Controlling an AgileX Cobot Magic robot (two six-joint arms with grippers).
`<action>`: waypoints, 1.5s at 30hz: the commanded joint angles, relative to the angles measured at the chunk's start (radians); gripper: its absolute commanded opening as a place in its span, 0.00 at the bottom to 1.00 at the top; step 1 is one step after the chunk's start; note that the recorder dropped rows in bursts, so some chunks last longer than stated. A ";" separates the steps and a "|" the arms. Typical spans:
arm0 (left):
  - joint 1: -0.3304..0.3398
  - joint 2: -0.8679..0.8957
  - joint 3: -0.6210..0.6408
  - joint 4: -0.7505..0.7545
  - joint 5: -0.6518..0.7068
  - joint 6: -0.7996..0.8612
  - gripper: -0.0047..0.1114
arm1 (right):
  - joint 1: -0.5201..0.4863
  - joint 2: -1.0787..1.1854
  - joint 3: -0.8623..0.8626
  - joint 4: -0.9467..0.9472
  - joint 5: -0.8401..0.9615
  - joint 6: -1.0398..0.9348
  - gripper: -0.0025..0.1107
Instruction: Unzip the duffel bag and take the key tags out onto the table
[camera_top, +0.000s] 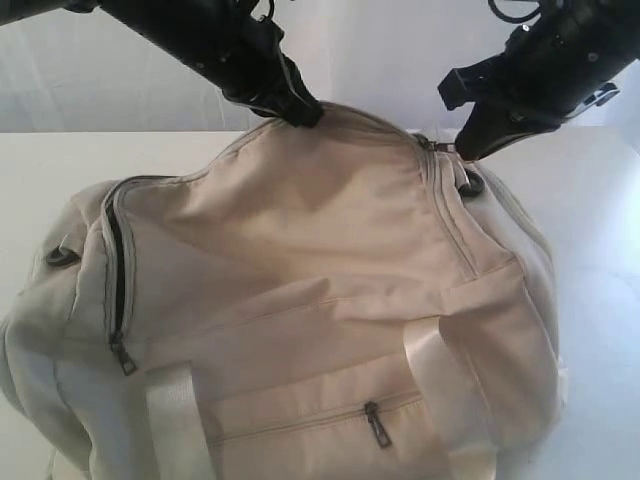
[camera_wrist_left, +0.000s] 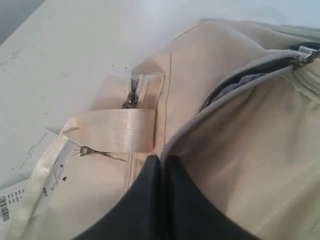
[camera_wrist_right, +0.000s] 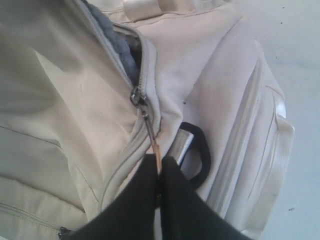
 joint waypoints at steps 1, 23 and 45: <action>0.029 -0.017 -0.006 0.033 0.056 -0.007 0.04 | -0.015 -0.036 0.021 -0.059 0.044 0.009 0.02; 0.037 -0.056 -0.004 -0.087 0.479 0.120 0.04 | -0.043 0.013 0.018 -0.125 -0.056 0.047 0.02; 0.177 -0.039 -0.004 -0.232 0.333 0.067 0.04 | -0.040 -0.181 0.135 -0.043 0.086 0.057 0.02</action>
